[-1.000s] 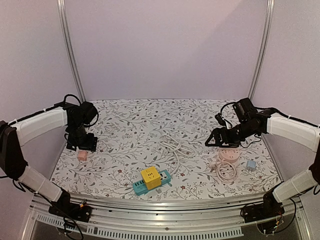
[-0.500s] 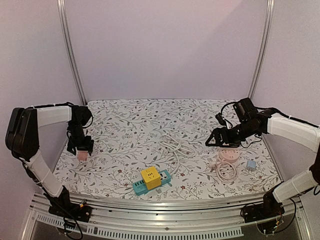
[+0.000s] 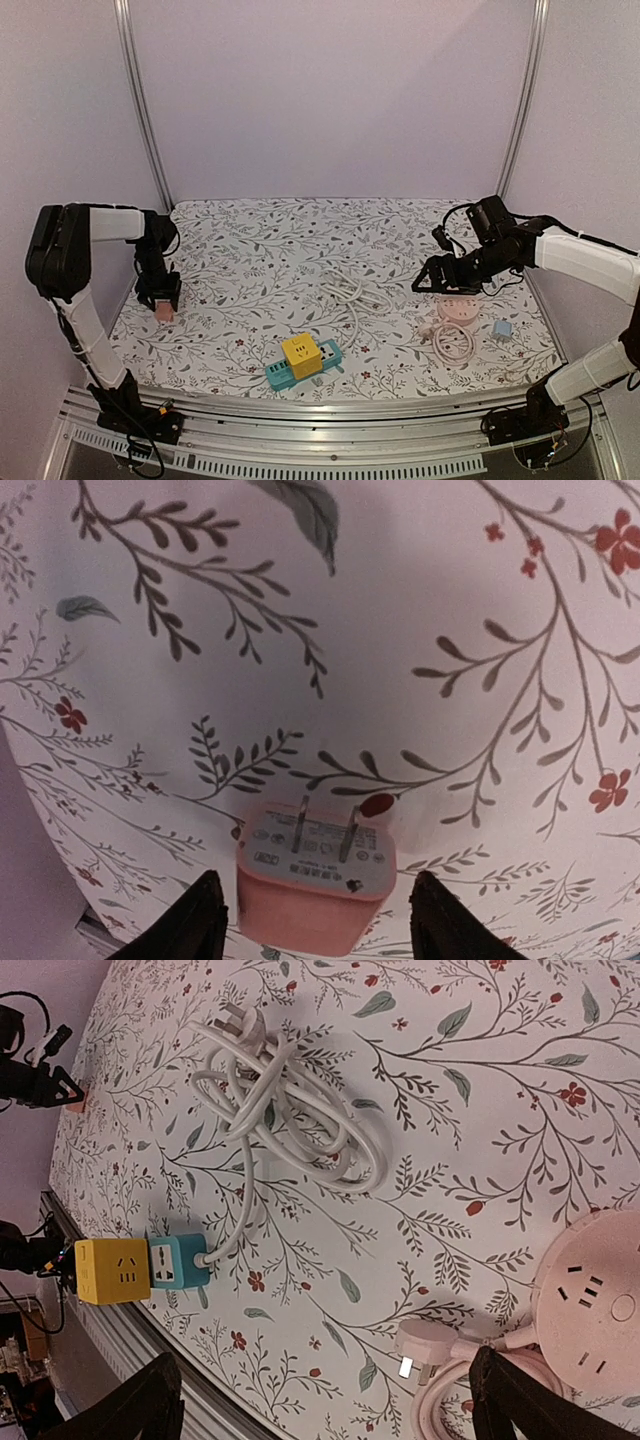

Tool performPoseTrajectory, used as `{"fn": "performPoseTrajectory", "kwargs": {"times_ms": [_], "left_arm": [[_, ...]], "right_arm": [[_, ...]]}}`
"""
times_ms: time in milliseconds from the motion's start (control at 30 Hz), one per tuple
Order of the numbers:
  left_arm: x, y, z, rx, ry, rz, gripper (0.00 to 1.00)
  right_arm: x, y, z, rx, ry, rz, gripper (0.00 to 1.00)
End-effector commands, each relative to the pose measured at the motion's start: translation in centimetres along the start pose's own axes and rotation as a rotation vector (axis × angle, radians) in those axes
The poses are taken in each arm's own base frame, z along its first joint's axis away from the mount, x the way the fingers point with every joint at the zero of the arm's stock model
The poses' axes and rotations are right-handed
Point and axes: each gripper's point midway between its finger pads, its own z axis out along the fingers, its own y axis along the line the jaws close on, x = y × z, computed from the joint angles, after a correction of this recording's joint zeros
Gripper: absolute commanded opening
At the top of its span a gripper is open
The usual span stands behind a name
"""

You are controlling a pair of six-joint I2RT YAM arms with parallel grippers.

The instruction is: Insert the plug

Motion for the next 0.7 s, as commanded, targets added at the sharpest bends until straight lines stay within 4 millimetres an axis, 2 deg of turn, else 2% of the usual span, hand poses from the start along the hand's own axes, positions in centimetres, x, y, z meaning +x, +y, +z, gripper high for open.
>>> {"fn": "performPoseTrajectory", "kwargs": {"times_ms": [0,267,367,533,667], "left_arm": [[-0.8,-0.6,0.3,0.036,0.004,0.014,0.55],[-1.3,-1.0,0.3,0.055,0.011,0.0,0.33],[-1.4,-1.5,-0.2,0.082,0.005,-0.037,0.29],[-1.7,-3.9,-2.6,0.159,-0.062,-0.079,0.29],[-1.8,-7.2,-5.0,0.268,-0.116,-0.096,0.28]], "right_arm": [[0.4,-0.5,-0.2,0.026,0.002,0.015,0.99],[0.2,-0.6,-0.1,0.027,0.001,0.027,0.99],[0.1,-0.5,-0.1,0.024,-0.002,0.029,0.99],[0.0,-0.4,-0.3,0.02,-0.013,0.033,0.99],[-0.4,0.0,-0.5,0.008,-0.029,0.032,0.99]]}}
